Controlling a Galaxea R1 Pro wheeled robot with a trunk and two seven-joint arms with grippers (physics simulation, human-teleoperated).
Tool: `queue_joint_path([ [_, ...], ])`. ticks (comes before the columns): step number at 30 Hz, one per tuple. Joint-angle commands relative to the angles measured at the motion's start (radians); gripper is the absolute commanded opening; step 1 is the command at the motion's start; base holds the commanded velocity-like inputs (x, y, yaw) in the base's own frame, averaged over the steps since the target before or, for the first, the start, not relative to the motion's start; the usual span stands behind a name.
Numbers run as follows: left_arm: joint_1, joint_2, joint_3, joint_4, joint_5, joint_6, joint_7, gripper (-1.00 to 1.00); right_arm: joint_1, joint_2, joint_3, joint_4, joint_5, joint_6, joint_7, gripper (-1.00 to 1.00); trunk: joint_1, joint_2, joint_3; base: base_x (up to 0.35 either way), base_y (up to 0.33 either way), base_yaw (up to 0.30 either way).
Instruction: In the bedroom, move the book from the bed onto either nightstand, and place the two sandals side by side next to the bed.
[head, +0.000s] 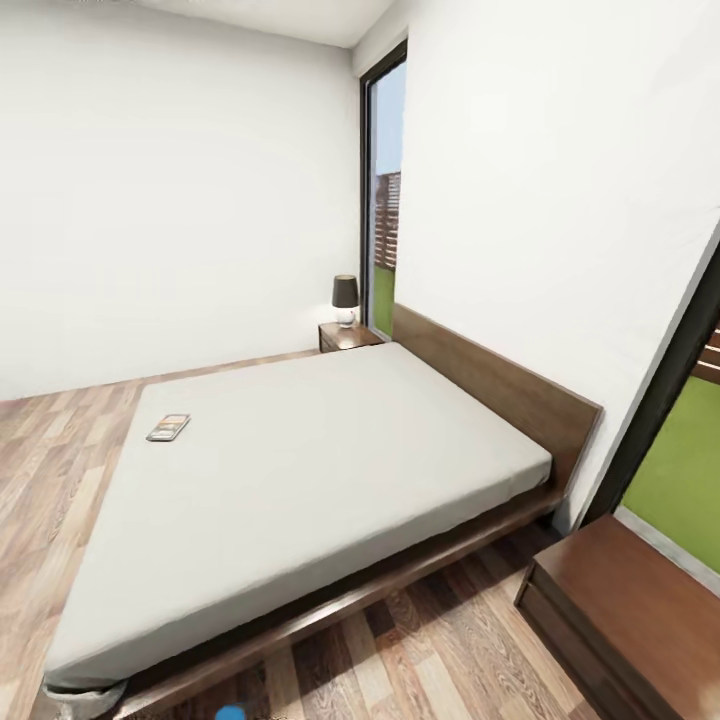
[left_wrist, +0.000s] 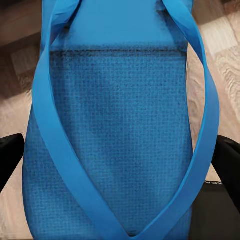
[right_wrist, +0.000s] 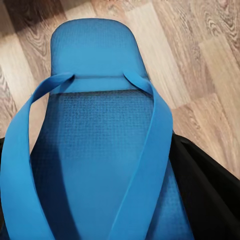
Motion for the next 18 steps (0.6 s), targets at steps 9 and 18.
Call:
queue_joint_path([
  [9, -0.001, 0.000, -0.009, 0.001, 0.006, -0.003, 0.005, -1.00, -0.001, 0.000, -0.005, 0.000, 0.007, -0.003, 0.003, -1.00, 0.001, -0.002, -0.002, 0.000, 0.000, 0.255],
  [18, 0.000, 0.000, -0.009, 0.001, 0.006, -0.003, 0.005, -1.00, -0.001, 0.000, -0.005, 0.000, 0.008, -0.003, 0.004, -1.00, 0.001, -0.002, -0.003, 0.000, 0.000, 0.255],
])
